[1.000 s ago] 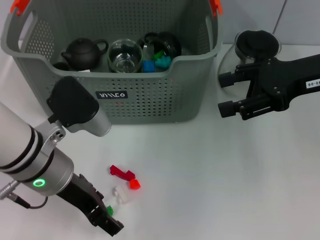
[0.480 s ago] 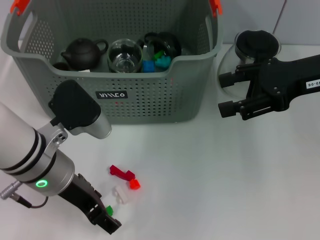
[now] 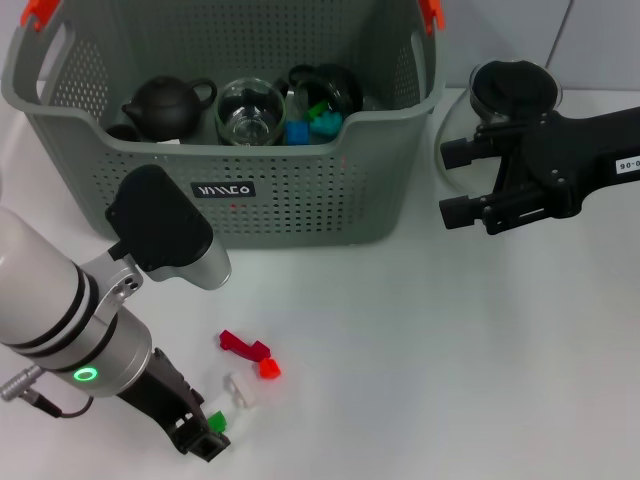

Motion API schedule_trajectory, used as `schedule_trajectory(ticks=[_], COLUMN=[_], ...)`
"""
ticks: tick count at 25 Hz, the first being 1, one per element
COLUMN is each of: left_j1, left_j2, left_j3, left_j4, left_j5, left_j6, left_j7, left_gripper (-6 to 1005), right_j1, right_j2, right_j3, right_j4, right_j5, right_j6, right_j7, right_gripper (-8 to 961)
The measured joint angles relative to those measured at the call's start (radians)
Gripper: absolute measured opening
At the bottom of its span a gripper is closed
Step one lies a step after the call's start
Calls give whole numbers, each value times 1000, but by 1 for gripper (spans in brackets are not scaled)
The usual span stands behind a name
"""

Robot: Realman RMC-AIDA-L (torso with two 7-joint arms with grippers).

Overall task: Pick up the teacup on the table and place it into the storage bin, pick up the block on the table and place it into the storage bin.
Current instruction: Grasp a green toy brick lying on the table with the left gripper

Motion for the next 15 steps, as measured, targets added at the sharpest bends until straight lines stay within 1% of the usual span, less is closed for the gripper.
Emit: schedule_trajectory(ticks=[9,15], left_j1=[16,17], left_j2=[-3,-3], left_j3=[17,35], left_j4=[-25,-24], left_j5=[13,13], left_j6=[-14,-16], left_j7=[1,-2], left_gripper=[578,550], right_j1=[-5,-7], right_j2=[0,0], right_j3=[6,6], right_j4=[0,0], right_j5=[7,10], right_j6=[-3,-3], right_j7=[-12,-14], right_gripper=[925,925])
